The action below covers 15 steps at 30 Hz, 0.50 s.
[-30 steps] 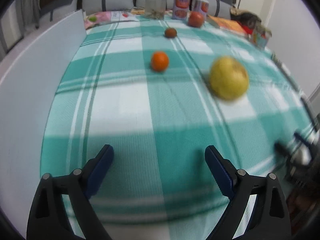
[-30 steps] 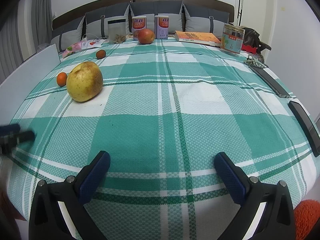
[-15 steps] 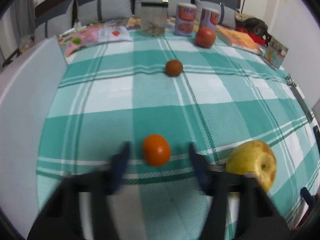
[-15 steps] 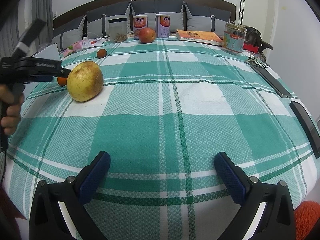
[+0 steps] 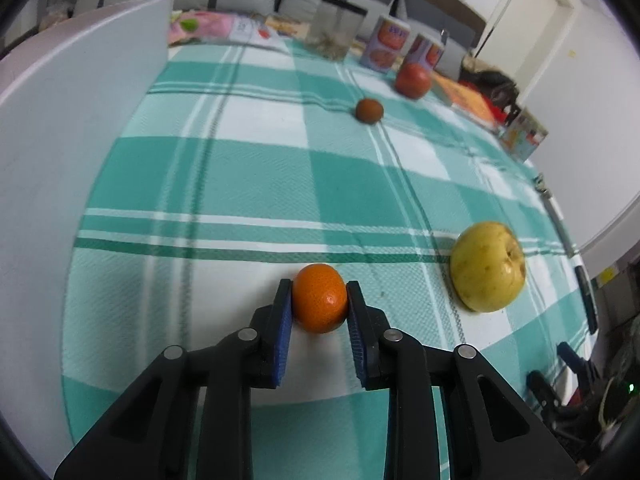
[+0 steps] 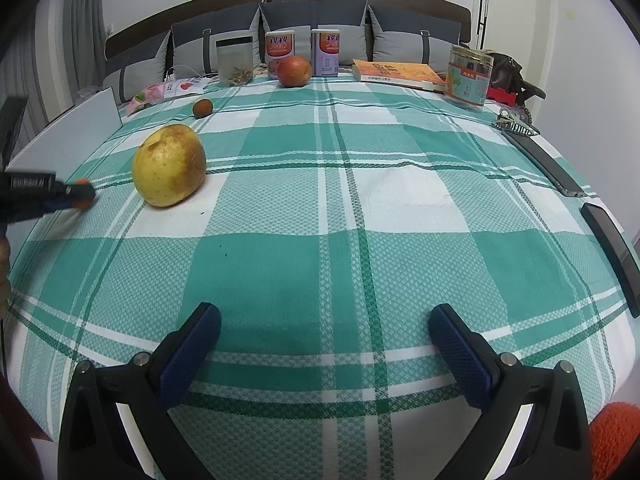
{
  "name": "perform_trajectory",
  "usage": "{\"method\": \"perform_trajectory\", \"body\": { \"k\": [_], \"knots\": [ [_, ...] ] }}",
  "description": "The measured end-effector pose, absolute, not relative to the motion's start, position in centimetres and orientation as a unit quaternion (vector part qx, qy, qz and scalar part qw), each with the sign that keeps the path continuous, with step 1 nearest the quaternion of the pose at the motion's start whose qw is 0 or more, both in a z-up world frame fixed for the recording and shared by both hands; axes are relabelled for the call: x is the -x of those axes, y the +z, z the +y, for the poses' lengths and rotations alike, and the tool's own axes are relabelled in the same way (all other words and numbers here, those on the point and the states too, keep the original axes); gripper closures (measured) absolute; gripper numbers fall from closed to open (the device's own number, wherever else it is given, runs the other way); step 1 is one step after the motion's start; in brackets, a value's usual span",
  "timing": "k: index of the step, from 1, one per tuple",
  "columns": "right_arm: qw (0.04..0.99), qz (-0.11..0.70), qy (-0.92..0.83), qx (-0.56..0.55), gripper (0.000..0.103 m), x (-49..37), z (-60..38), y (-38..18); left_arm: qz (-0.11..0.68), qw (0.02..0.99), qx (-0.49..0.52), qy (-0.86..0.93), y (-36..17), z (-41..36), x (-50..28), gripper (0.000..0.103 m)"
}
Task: Organize fruits
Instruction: 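Open the left tool and set the tangerine back on the cloth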
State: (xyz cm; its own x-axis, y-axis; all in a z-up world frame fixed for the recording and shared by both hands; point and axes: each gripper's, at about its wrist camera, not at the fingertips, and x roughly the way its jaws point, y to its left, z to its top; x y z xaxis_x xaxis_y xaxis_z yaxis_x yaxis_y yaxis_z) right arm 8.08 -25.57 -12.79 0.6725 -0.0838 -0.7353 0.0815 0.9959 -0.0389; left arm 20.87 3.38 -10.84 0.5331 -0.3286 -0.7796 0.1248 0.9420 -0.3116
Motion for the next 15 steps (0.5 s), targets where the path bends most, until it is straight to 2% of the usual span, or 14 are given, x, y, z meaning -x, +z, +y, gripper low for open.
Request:
{"method": "perform_trajectory", "body": {
  "k": [3,5,6,8,12,15],
  "knots": [
    [0.915,0.402,-0.046,0.001,0.000,-8.1,-25.6,-12.8,0.461,0.871,0.115,-0.121,-10.7,4.2,-20.5,0.061],
    [0.915,0.402,-0.045,0.001,0.000,-8.1,-25.6,-12.8,0.458,0.876,0.110,-0.106,-10.6,4.5,-20.2,0.045],
    [0.915,0.401,-0.046,0.001,0.000,-8.1,-25.6,-12.8,0.455,0.878,0.105,-0.099,-10.5,4.5,-20.0,0.043],
    [0.915,0.401,-0.046,0.001,0.000,-8.1,-25.6,-12.8,0.452,0.883,0.095,-0.083,-10.5,4.7,-19.7,0.030],
    [0.915,0.401,-0.045,0.001,0.000,-8.0,-25.6,-12.8,0.444,0.891,0.071,-0.056,-10.8,4.8,-18.9,0.028],
    [0.915,0.401,-0.046,0.001,0.000,-8.0,-25.6,-12.8,0.443,0.895,0.036,-0.043,-11.2,3.9,-18.7,0.022]
  ]
}}
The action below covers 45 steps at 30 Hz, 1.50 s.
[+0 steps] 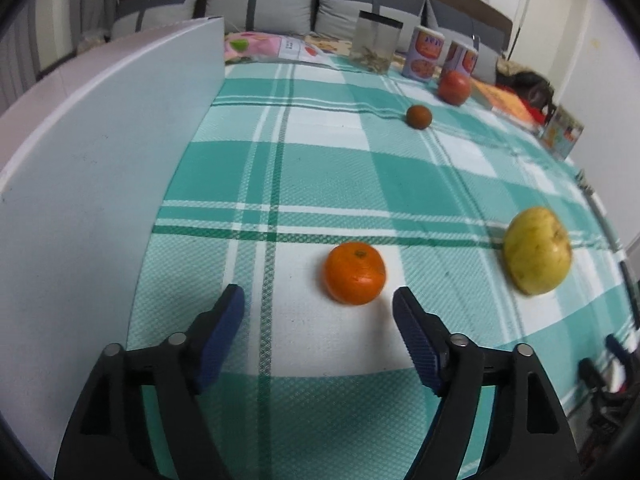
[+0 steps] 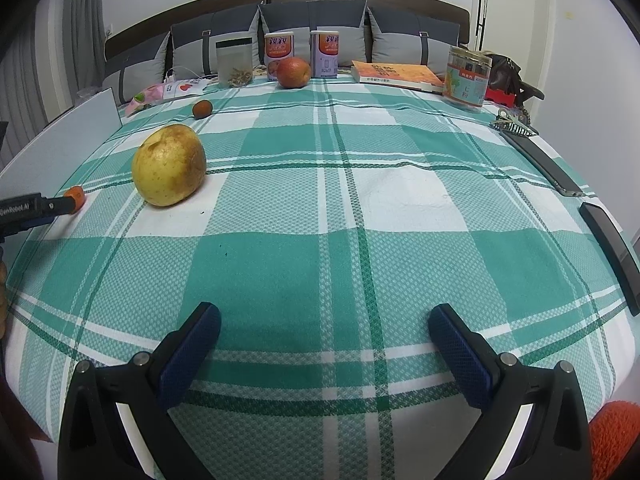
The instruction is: Organize fruits
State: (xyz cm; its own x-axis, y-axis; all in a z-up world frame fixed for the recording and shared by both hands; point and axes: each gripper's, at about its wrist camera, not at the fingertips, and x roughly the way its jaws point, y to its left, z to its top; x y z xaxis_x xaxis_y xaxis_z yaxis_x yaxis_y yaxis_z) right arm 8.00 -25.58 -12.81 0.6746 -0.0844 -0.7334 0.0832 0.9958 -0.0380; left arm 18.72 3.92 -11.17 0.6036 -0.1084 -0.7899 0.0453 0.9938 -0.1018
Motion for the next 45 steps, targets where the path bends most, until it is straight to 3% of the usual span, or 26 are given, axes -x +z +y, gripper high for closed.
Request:
{"method": "perform_trajectory", "body": {
  "k": [6,9,15,23,27,28,29,33,34,35,36,40,45],
  "knots": [
    [0.903,0.427,-0.021,-0.031,0.000,-8.1,-26.0,-11.8,0.451,0.892,-0.004,-0.008,-11.8,2.7,-19.0,0.007],
    [0.905,0.421,0.002,-0.067,0.000,-9.2,-25.3,-10.8,0.450,0.893,-0.005,-0.007,-11.8,2.8,-18.9,0.007],
    [0.905,0.416,0.088,-0.035,0.000,-15.8,-19.4,-9.7,0.450,0.893,-0.005,-0.007,-11.8,2.7,-18.9,0.006],
    [0.862,0.498,0.091,0.023,0.000,-22.4,-16.1,-12.2,0.464,0.881,0.060,-0.073,-10.4,4.2,-19.3,0.009],
    [0.848,0.520,0.102,0.018,0.000,-22.9,-17.1,-11.7,0.468,0.880,-0.011,-0.078,-9.9,1.9,-20.3,0.011],
    [0.845,0.524,0.106,0.010,0.000,-23.1,-17.3,-11.3,0.471,0.878,-0.027,-0.079,-10.0,1.4,-20.5,0.022],
    [0.843,0.526,0.112,0.004,0.000,-23.3,-17.3,-10.9,0.478,0.874,-0.042,-0.080,-10.4,0.9,-20.6,0.040],
    [0.823,0.550,0.139,0.024,0.001,-24.0,-16.0,-10.1,0.489,0.869,-0.039,-0.069,-10.7,0.7,-21.4,0.059],
    [0.818,0.556,0.142,0.041,0.005,-24.2,-15.5,-10.2,0.492,0.868,-0.031,-0.061,-10.6,0.9,-21.6,0.073],
    [0.813,0.562,0.139,0.061,0.027,-24.4,-15.0,-10.2,0.497,0.866,-0.025,-0.059,-10.5,1.0,-21.7,0.073],
    [0.808,0.568,0.134,0.078,0.036,-24.5,-14.6,-10.4,0.502,0.862,-0.021,-0.058,-10.5,1.0,-21.7,0.074],
    [0.800,0.583,0.120,0.072,0.038,-24.8,-14.9,-10.0,0.512,0.855,0.009,-0.077,-9.3,1.1,-20.8,0.075],
    [0.793,0.577,0.181,-0.079,0.038,-24.3,-17.6,-7.0,0.499,0.851,0.111,-0.119,-4.2,2.9,-17.0,0.075]
  ]
}}
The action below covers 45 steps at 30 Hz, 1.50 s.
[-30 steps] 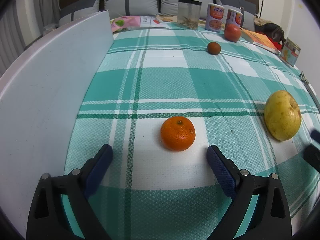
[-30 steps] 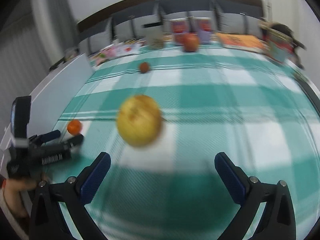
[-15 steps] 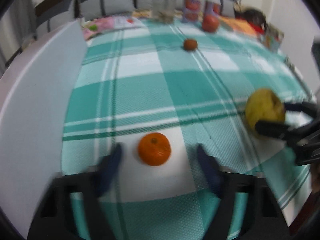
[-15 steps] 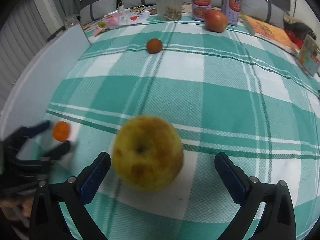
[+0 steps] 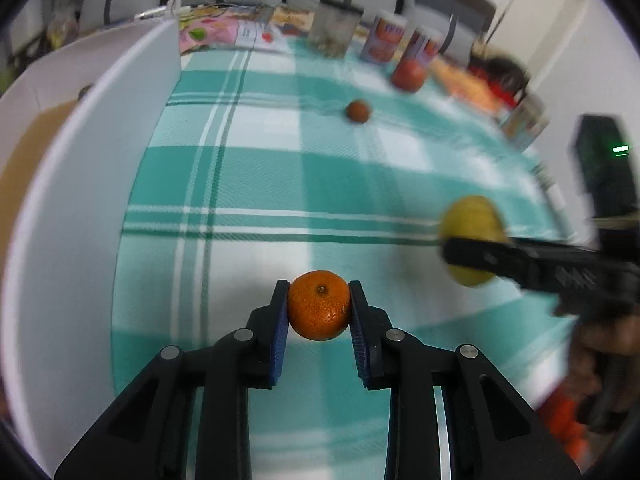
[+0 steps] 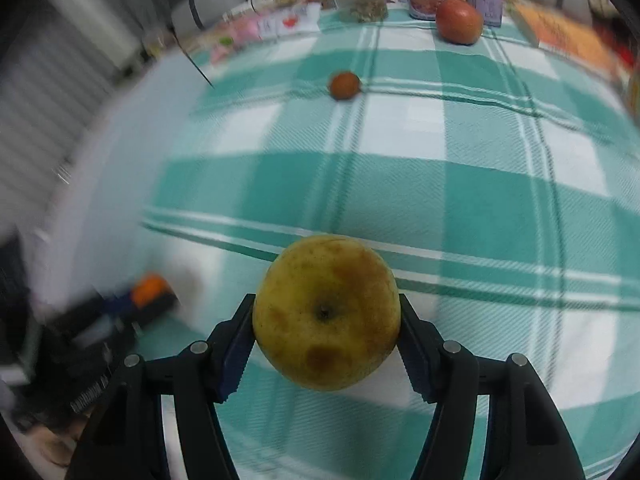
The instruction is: Organize fruits
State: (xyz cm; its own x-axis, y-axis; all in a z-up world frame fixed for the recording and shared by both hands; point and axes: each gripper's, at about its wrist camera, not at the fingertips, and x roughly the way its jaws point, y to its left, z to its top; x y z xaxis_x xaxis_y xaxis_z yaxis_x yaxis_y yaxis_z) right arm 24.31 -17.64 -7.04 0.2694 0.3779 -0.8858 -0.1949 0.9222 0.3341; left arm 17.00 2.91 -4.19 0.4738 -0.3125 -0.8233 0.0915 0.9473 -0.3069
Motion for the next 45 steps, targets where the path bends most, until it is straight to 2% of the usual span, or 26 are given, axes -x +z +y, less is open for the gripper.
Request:
{"method": "perform_trajectory", "body": {
  "k": [4,7,10,15,20,24,25,26,27,28,29,31,34,38,41,45],
  "knots": [
    [0.791,0.548,0.240,-0.127,0.038,-24.4,-16.2,-2.1,0.467,0.856,0.176,-0.135,1.7,6.5,-13.1,0.075],
    [0.792,0.520,0.296,-0.119,0.038,-24.9,-11.8,2.4,0.429,0.877,0.189,-0.107,6.2,11.4,-11.5,0.075],
    [0.784,0.501,0.355,-0.092,0.038,-24.8,-4.9,5.5,0.412,0.892,0.180,-0.043,7.8,17.0,-11.4,0.075],
    [0.764,0.500,0.408,-0.003,0.038,-25.0,8.3,5.4,0.481,0.857,0.170,0.072,2.1,24.6,-13.4,0.075],
    [0.746,0.532,0.394,0.079,0.038,-26.3,16.9,0.2,0.543,0.815,0.172,0.107,-3.5,27.8,-14.4,0.075],
    [0.742,0.544,0.370,0.128,0.038,-27.2,19.5,-3.5,0.551,0.804,0.185,0.126,-4.7,29.1,-13.6,0.072],
    [0.742,0.545,0.366,0.133,0.037,-27.4,19.8,-4.1,0.548,0.805,0.187,0.129,-4.6,29.2,-13.5,0.067],
    [0.742,0.549,0.360,0.135,0.037,-27.6,20.1,-4.6,0.545,0.807,0.186,0.132,-4.5,29.3,-13.5,0.056],
    [0.744,0.550,0.357,0.131,0.036,-27.8,20.2,-4.8,0.541,0.809,0.184,0.136,-4.3,29.3,-13.5,0.049],
    [0.749,0.545,0.355,0.122,0.030,-27.9,20.2,-4.9,0.533,0.814,0.182,0.142,-4.0,29.4,-13.4,0.035],
    [0.759,0.537,0.352,0.108,0.022,-28.0,19.9,-4.4,0.524,0.819,0.181,0.146,-3.7,29.4,-13.3,0.030],
    [0.778,0.519,0.345,0.084,0.016,-28.6,19.1,-3.2,0.504,0.832,0.175,0.151,-2.6,29.3,-13.0,0.030],
    [0.811,0.474,0.338,0.050,0.013,-28.9,16.2,0.2,0.472,0.854,0.159,0.150,-0.2,27.9,-12.9,0.029],
    [0.847,0.428,0.315,0.022,0.004,-27.9,8.8,3.4,0.425,0.889,0.127,0.115,3.4,23.3,-12.1,0.024],
    [0.864,0.421,0.275,0.020,0.004,-26.3,1.7,2.2,0.400,0.908,0.110,0.063,5.0,17.9,-11.3,0.022],
    [0.886,0.428,0.169,0.054,0.004,-22.1,-9.9,-3.3,0.406,0.907,0.103,-0.044,4.2,9.1,-11.0,0.017]
  ]
}}
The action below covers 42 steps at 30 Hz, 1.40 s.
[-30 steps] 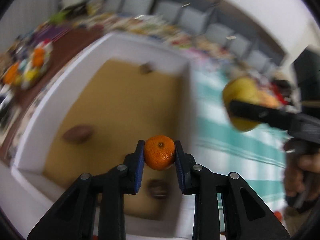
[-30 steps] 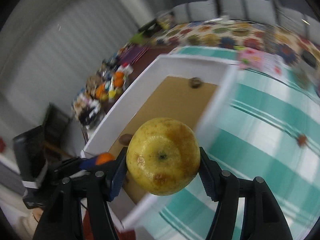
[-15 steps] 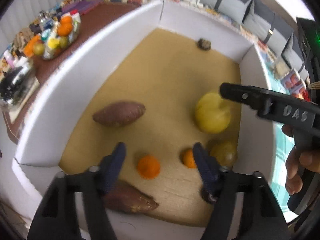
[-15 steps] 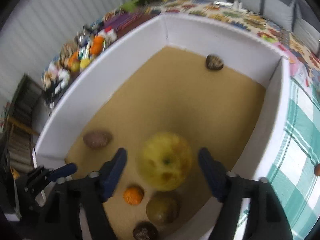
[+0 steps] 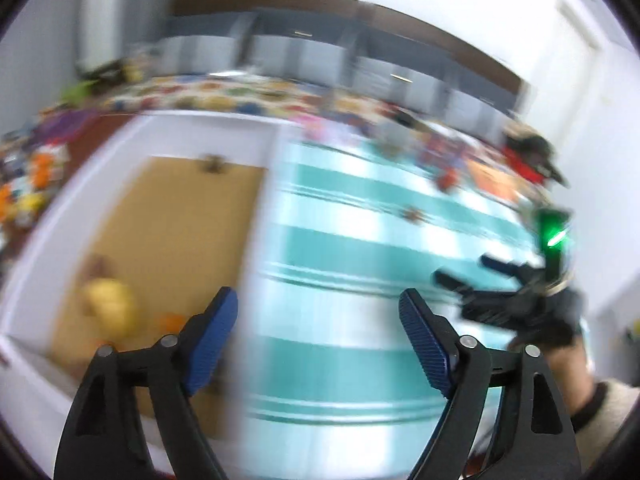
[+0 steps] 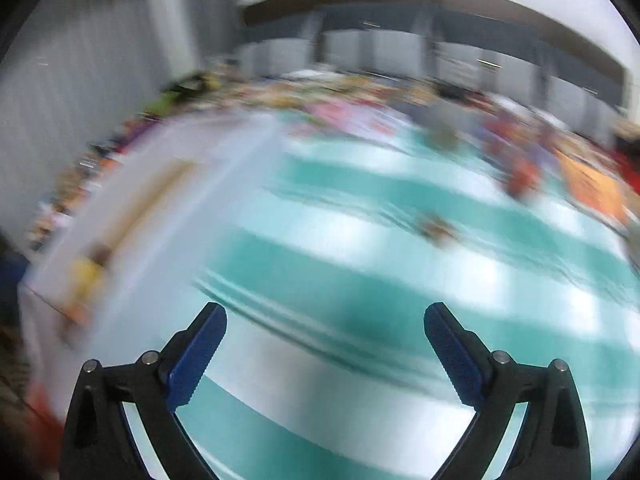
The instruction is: Organize fruits
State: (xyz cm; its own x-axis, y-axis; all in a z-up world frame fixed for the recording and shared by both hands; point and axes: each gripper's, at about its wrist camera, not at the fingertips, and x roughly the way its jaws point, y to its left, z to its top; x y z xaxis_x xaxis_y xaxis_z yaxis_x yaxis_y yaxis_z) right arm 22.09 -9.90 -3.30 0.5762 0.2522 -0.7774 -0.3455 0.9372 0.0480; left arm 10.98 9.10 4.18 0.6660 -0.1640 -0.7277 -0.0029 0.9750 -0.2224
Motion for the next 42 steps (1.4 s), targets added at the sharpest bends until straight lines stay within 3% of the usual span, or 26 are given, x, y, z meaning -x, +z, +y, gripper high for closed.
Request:
{"method": "perform_trajectory", "body": {
  "k": [7,16,25,42],
  "knots": [
    [0.888,0.457,0.028,0.028,0.004,-16.0,-24.3,-9.9,0.463,0.882,0.028,-0.090,-5.9,-2.6,-14.1,0.016],
    [0.897,0.442,0.011,0.023,0.004,-16.5,-26.5,-10.9,0.475,0.879,-0.005,-0.043,-11.1,-6.1,-18.1,0.015],
    [0.891,0.453,0.009,0.020,0.000,-17.1,-26.3,-12.4,0.451,0.892,-0.020,-0.025,-11.5,-6.3,-17.6,0.006],
    [0.892,0.452,0.007,0.021,0.000,-17.0,-26.3,-12.5,0.451,0.892,-0.020,-0.025,-11.6,-6.2,-17.5,0.006]
  ]
}}
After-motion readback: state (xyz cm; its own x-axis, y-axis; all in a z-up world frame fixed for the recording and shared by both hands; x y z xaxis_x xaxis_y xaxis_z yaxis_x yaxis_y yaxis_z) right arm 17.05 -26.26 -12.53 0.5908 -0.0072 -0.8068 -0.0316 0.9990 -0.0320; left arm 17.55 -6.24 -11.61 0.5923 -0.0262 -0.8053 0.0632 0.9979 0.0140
